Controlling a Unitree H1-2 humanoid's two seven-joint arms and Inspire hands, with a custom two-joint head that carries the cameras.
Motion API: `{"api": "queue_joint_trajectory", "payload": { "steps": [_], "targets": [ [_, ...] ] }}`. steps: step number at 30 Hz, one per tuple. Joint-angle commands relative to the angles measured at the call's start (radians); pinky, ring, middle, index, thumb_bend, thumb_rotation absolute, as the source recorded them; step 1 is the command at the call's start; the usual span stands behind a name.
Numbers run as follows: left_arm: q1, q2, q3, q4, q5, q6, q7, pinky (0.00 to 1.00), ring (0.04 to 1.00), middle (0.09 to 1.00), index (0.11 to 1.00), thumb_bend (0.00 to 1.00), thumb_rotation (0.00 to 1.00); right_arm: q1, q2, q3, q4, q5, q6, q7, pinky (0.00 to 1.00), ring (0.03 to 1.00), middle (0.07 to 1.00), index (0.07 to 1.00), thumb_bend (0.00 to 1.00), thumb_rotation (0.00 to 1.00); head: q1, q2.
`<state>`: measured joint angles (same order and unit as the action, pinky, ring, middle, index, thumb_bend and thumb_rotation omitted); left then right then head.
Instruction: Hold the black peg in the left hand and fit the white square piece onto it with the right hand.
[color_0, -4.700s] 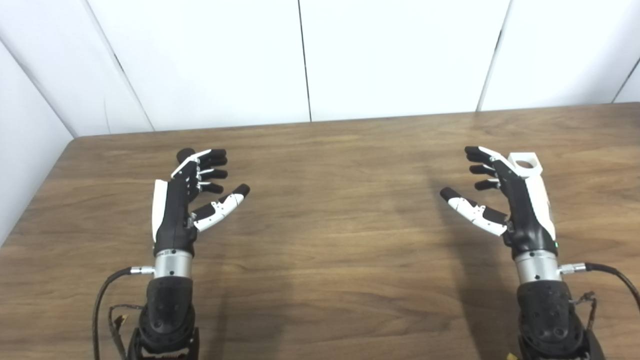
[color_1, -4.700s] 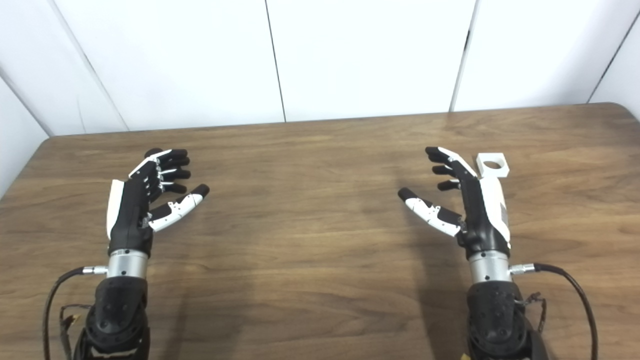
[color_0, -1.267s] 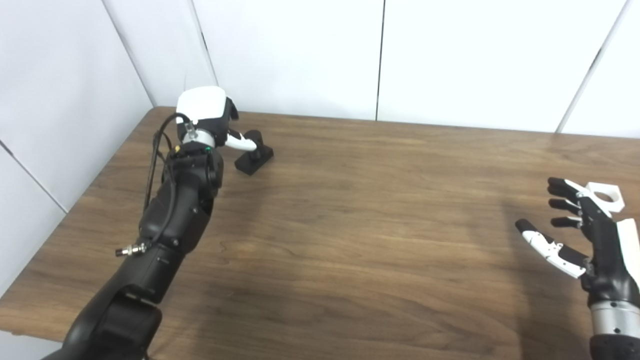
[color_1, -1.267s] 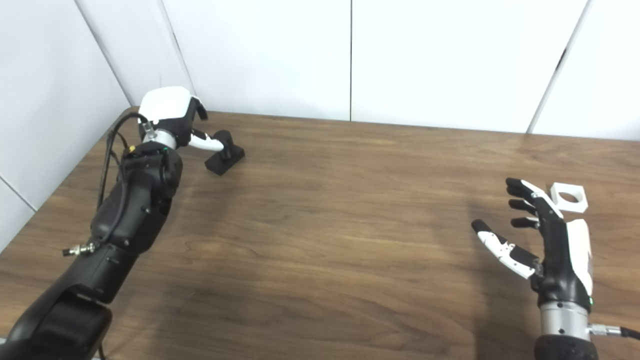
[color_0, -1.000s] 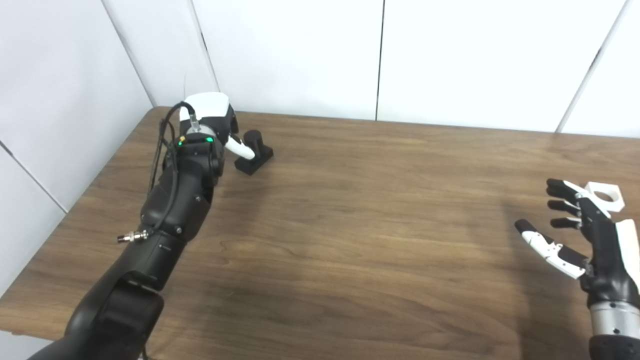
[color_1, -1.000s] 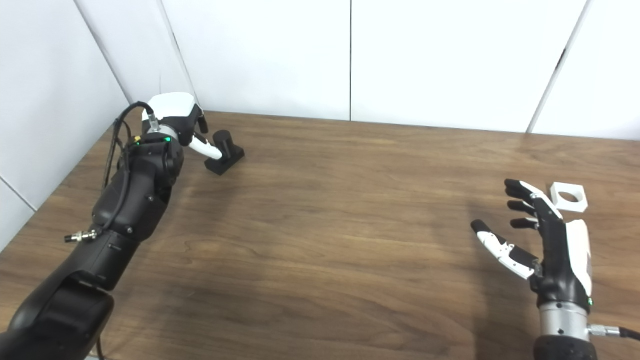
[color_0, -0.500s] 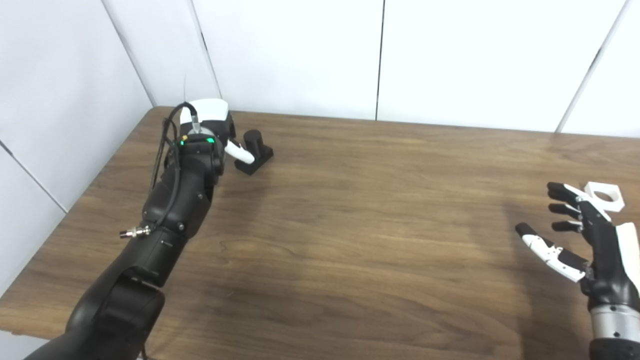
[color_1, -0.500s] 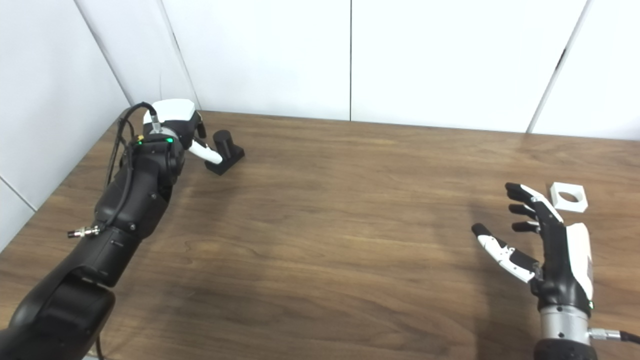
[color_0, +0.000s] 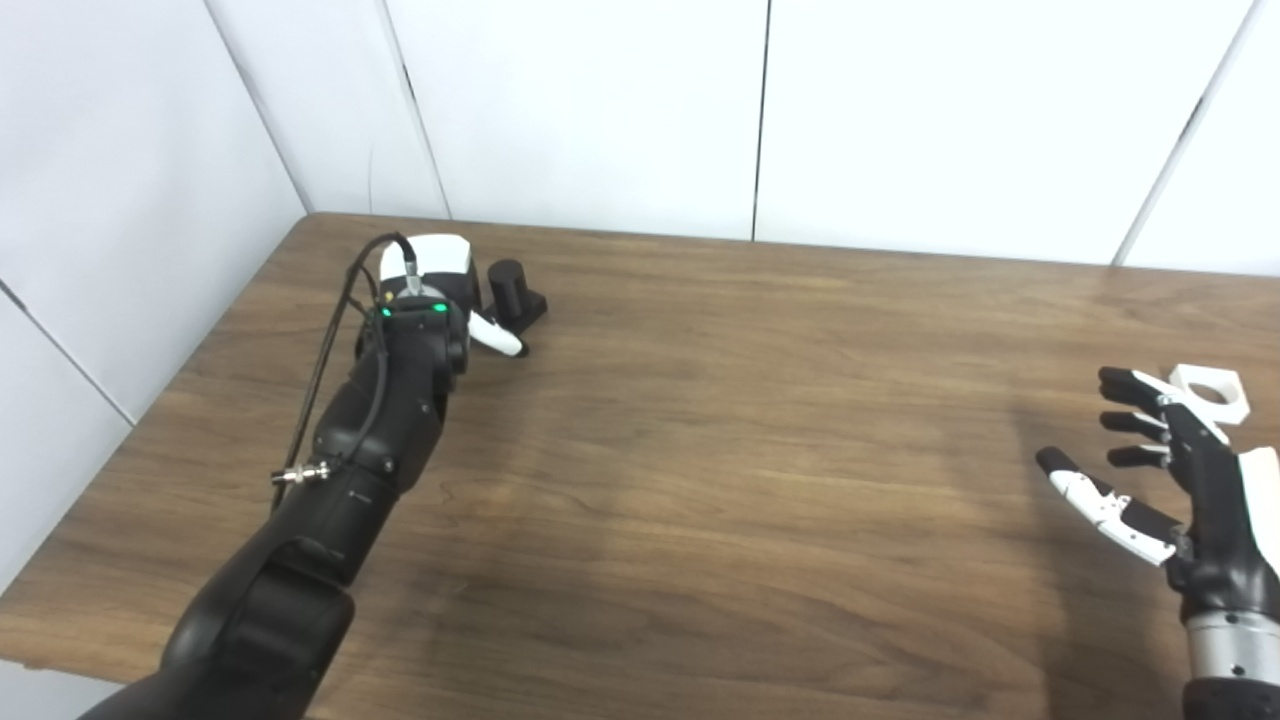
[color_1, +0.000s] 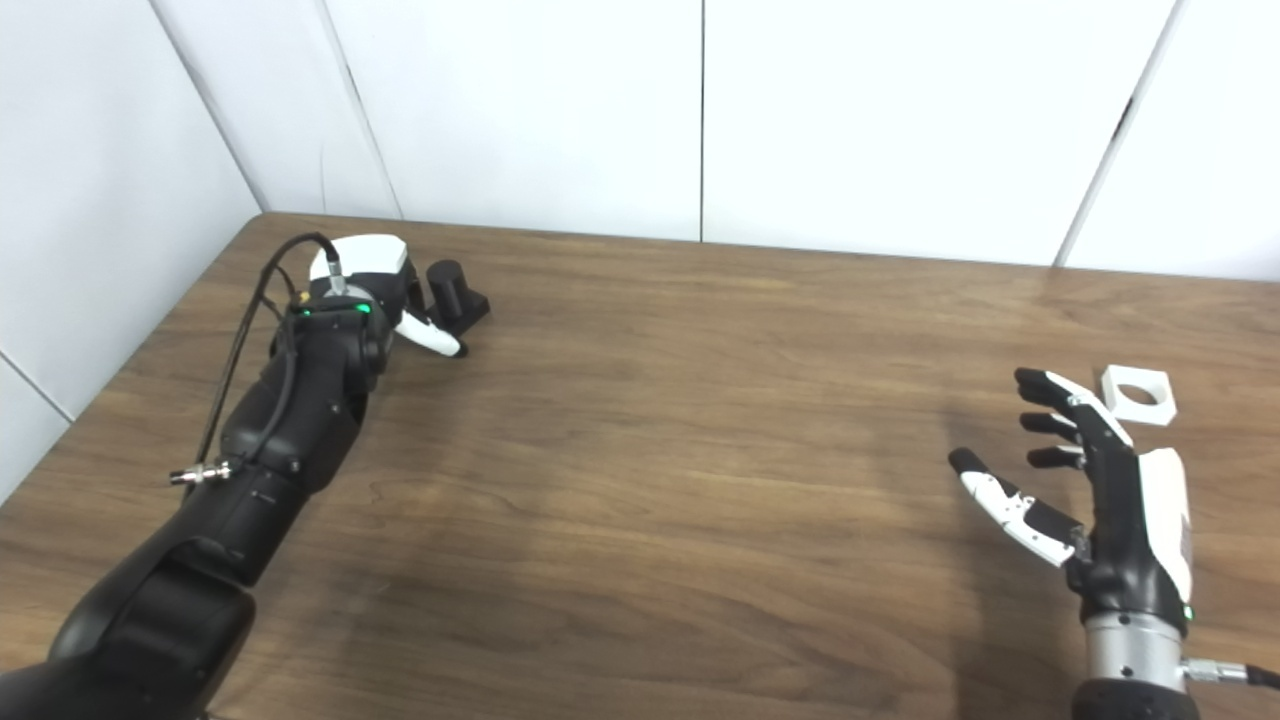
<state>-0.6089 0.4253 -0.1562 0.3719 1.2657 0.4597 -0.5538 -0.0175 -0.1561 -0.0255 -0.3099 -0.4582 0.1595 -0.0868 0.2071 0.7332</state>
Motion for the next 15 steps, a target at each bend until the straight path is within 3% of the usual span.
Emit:
{"api": "queue_joint_trajectory", "payload": {
  "steps": [1,15],
  "targets": [
    [-0.045,0.021,0.003,-0.001,0.014,0.01,0.044,0.87,0.861,0.84,0.661,0.87,0.51,-0.019,0.006,-0.01,-0.048,0.01,-0.031,-0.017,0.59,0.731,0.786,0.772,0.52,0.21,0.001,0.0],
    [-0.015,-0.011,0.001,0.048,-0.018,0.01,0.166,0.87,0.857,0.83,0.626,0.87,0.45,-0.015,0.011,-0.013,-0.041,0.004,-0.044,-0.026,0.57,0.719,0.779,0.769,0.52,0.19,-0.005,0.009]
  ]
}}
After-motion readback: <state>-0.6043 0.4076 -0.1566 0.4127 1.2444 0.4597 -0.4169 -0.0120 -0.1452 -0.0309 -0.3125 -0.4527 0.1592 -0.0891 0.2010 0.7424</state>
